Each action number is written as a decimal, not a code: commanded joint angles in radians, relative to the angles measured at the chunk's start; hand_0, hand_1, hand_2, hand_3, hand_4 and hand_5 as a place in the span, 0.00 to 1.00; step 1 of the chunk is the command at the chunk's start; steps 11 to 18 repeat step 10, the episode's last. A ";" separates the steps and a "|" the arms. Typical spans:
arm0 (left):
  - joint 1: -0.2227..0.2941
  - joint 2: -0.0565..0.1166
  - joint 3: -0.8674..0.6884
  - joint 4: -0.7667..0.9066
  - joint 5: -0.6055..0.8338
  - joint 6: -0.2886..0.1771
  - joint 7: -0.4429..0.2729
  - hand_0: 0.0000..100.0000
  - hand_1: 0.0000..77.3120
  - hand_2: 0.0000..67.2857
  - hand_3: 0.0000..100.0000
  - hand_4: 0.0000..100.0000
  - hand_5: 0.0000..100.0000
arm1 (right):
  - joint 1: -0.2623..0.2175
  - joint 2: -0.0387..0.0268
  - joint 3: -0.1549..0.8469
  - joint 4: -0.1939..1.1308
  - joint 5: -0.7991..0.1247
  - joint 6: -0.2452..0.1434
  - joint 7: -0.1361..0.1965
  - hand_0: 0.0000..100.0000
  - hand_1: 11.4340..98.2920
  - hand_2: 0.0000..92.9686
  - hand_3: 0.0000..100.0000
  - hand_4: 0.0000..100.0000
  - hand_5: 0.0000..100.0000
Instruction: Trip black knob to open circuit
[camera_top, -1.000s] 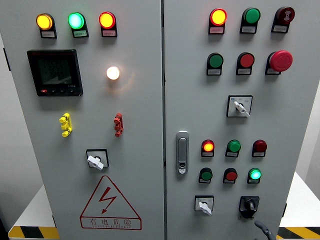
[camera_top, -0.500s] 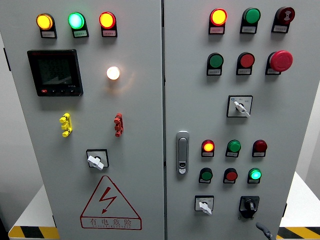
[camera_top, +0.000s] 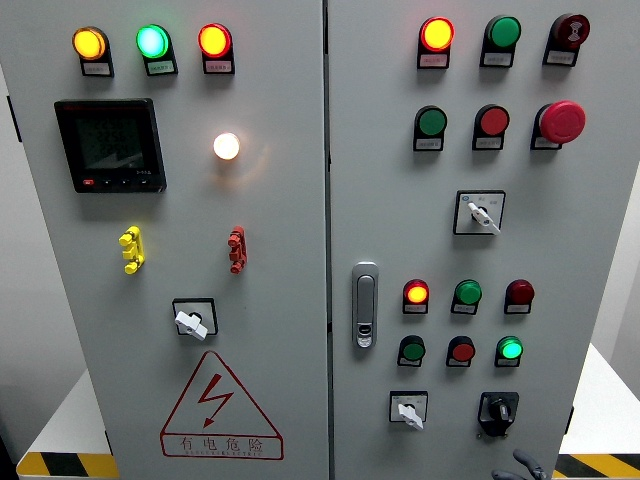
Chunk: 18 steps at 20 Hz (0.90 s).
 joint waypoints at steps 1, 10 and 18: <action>-0.001 0.000 0.000 0.000 0.000 0.000 0.000 0.00 0.04 0.19 0.21 0.07 0.01 | 0.000 0.0000 0.000 0.002 0.000 0.000 0.000 1.00 0.40 0.07 0.23 0.20 0.42; 0.000 0.000 0.000 0.000 0.000 0.000 0.000 0.00 0.04 0.19 0.21 0.07 0.01 | 0.000 -0.0015 0.000 0.005 -0.002 0.000 0.000 1.00 0.40 0.07 0.22 0.19 0.40; 0.000 0.000 0.000 0.000 0.000 0.000 0.000 0.00 0.04 0.19 0.21 0.07 0.01 | 0.000 -0.0015 0.000 0.005 -0.002 0.000 0.000 1.00 0.40 0.07 0.22 0.19 0.40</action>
